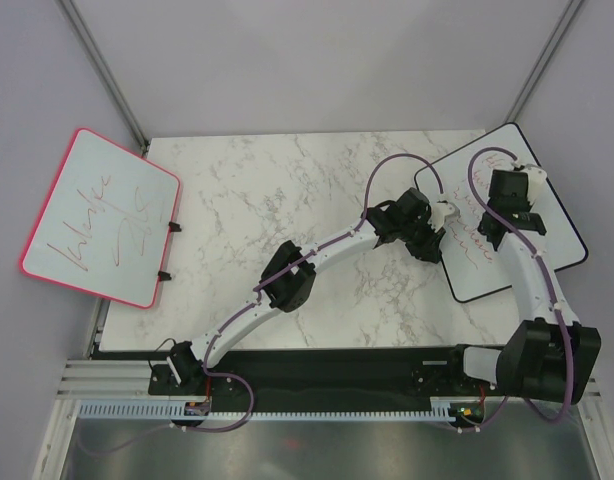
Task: Erase the whiteboard
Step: Erase the whiteboard at the whiteboard stand.
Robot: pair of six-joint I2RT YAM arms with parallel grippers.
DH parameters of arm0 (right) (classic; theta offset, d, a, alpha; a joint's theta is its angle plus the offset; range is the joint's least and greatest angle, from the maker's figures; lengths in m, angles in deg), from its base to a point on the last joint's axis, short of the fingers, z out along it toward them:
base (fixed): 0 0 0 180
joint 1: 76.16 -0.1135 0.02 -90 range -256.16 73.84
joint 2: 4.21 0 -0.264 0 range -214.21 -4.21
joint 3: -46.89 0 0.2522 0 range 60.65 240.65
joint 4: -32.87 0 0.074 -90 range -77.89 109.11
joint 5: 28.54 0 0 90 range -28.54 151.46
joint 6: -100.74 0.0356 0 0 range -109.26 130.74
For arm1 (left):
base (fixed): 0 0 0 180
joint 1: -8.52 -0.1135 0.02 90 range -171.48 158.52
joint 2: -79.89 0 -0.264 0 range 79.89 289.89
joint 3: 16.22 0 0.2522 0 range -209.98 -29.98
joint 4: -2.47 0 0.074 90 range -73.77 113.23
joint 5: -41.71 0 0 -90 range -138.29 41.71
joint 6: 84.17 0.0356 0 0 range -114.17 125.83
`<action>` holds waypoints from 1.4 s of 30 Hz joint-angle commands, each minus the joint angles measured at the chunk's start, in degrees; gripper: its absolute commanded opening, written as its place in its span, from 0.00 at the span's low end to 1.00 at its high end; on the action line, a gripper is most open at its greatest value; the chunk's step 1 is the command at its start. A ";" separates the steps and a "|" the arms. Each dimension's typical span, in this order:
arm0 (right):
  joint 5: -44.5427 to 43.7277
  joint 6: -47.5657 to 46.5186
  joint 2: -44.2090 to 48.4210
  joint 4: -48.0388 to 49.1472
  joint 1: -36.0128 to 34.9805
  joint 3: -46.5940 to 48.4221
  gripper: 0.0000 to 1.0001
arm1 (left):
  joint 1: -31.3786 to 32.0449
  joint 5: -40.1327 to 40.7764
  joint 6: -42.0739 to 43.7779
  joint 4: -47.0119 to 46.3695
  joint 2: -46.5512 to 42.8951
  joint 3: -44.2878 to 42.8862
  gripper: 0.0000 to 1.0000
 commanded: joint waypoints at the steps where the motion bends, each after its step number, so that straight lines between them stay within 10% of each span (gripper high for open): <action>1: -0.16 1.36 3.27 -3.63 0.25 1.02 0.00 | -1.21 0.42 -0.56 2.09 1.42 -1.12 0.02; 12: 14.15 4.61 12.75 -17.96 -4.39 7.88 0.00 | -1.21 0.51 -0.73 1.91 1.33 -0.94 0.02; 20: 42.51 2.33 18.91 -25.44 -10.55 5.42 0.00 | -1.13 0.42 -0.47 2.00 1.33 -0.85 0.02; 26: 51.24 11.45 24.71 -11.58 -15.47 -10.29 0.00 | -1.04 0.60 -0.29 2.17 1.33 -0.86 0.02; 34: 42.31 25.68 29.47 4.96 -29.70 -26.90 0.00 | -1.12 0.51 -0.38 2.26 1.60 -1.38 0.02; 42: 23.49 28.96 19.01 -1.87 -41.05 -25.17 0.00 | -1.13 0.60 -0.29 2.26 1.60 -1.38 0.02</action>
